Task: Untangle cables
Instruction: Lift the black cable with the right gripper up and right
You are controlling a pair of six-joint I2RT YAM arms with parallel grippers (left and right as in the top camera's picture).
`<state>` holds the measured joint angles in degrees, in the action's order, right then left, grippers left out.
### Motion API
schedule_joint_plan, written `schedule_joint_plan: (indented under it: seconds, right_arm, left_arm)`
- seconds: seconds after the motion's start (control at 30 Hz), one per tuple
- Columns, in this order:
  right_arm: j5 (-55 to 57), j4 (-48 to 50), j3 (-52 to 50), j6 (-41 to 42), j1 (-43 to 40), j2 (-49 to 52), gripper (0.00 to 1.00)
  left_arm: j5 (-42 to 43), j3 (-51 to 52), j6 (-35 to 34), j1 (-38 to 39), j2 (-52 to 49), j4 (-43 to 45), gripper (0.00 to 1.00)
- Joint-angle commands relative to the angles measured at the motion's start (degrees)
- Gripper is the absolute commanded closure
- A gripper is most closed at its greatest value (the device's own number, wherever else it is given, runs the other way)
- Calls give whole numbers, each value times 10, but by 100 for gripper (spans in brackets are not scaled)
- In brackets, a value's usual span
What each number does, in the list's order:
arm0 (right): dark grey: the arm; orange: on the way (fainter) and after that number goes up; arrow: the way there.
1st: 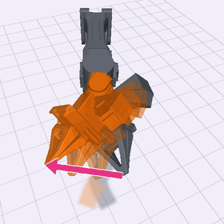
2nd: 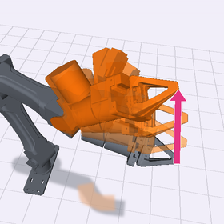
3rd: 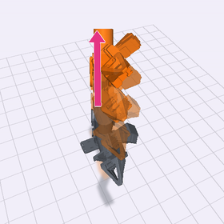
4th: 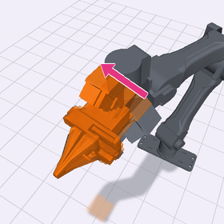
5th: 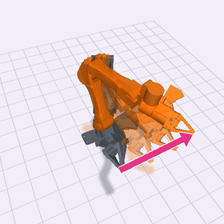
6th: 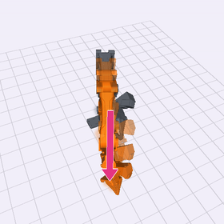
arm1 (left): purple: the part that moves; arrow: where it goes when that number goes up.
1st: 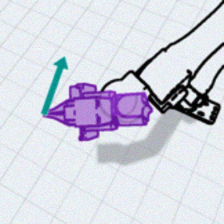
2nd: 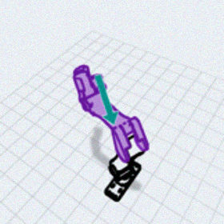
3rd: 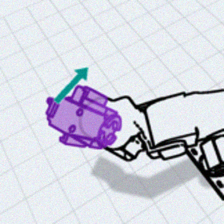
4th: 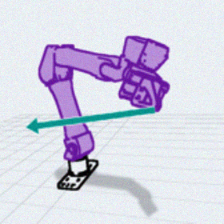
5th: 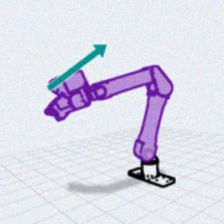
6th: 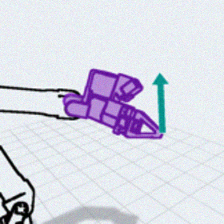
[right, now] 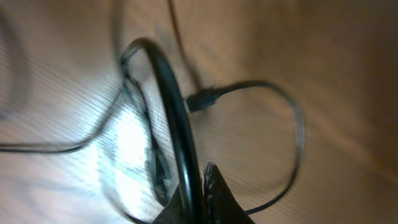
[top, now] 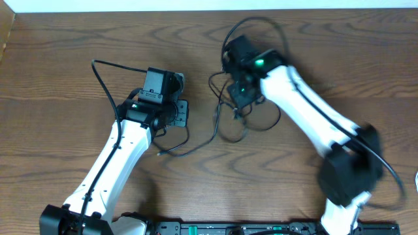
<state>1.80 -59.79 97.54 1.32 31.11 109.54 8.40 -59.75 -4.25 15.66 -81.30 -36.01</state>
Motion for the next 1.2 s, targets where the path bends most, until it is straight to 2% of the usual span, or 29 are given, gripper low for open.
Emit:
schedule_joint_plan:
  seconds: [0.0,0.17,0.3,0.53,0.83,1.0,1.17]
  right_arm:
    - [26,-2,7,19,-17,-82,99]
    - [25,-27,7,40,-35,-136,99]
    - [24,-39,7,42,-37,-162,99]
    - [16,-39,7,45,-37,-166,99]
    - [27,-37,7,61,-42,-166,99]
    - [34,-39,7,82,-60,-166,99]
    - [99,-63,7,119,-88,-166,99]
  left_arm:
    - [31,3,-2,2,6,-1,52]
    - [32,3,-2,2,-2,-1,40]
    - [40,3,-8,2,-4,0,39]
    - [140,3,-4,2,-4,35,39]
    - [223,3,148,30,-22,65,34]
    - [223,3,154,60,-77,78,34]
    - [229,3,154,92,-143,105,35]
